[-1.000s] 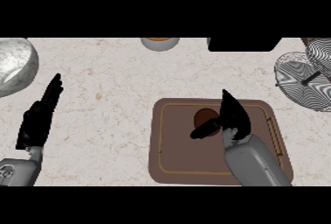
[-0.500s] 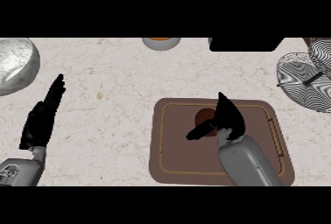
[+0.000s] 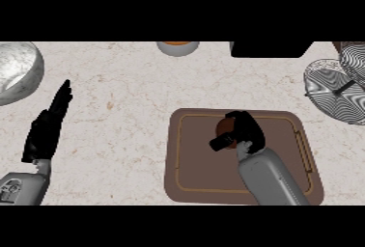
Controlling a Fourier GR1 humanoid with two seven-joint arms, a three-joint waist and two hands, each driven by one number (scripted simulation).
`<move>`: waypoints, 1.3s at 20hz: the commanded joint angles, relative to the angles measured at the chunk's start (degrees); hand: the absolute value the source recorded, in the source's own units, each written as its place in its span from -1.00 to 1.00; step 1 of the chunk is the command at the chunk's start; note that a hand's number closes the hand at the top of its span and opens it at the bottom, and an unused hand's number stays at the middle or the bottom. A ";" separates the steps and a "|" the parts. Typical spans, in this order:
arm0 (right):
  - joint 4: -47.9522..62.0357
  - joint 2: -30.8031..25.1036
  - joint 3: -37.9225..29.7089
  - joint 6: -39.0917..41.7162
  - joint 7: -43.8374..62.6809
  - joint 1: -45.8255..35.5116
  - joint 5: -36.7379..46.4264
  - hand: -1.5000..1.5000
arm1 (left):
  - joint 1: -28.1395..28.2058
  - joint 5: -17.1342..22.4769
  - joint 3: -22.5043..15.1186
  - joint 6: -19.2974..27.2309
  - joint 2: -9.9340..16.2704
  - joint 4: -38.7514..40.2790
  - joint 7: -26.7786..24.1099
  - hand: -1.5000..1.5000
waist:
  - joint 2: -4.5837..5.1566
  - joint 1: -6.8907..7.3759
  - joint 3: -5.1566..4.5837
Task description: Pick the cupcake from the tray and place it in the tiered basket
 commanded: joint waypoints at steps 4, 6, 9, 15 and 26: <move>6.98 -0.40 1.76 6.91 1.34 -2.95 0.86 1.00 | 1.42 -0.90 0.03 -0.24 -0.66 -2.67 1.99 0.00 | 0.40 0.43 0.40; 2.32 1.14 1.40 7.45 7.73 -4.90 1.78 1.00 | 0.04 -1.43 1.43 -0.28 -1.00 0.74 -0.94 0.00 | 0.33 -0.09 0.36; 1.79 1.17 -1.63 1.33 3.70 -1.90 -0.32 1.00 | 0.90 -0.44 2.09 -2.27 -0.40 -0.75 -0.40 0.00 | 0.35 0.01 0.39; -7.38 1.20 0.59 -4.47 11.04 -3.00 2.31 1.00 | 0.14 -1.35 2.02 -1.86 -1.40 -0.47 1.31 0.00 | 0.06 -0.38 0.36; -30.28 -12.61 5.49 3.50 -25.23 5.65 4.08 1.00 | 2.90 -1.03 4.40 -3.28 -0.44 -0.96 -1.62 0.00 | 0.01 -0.86 0.41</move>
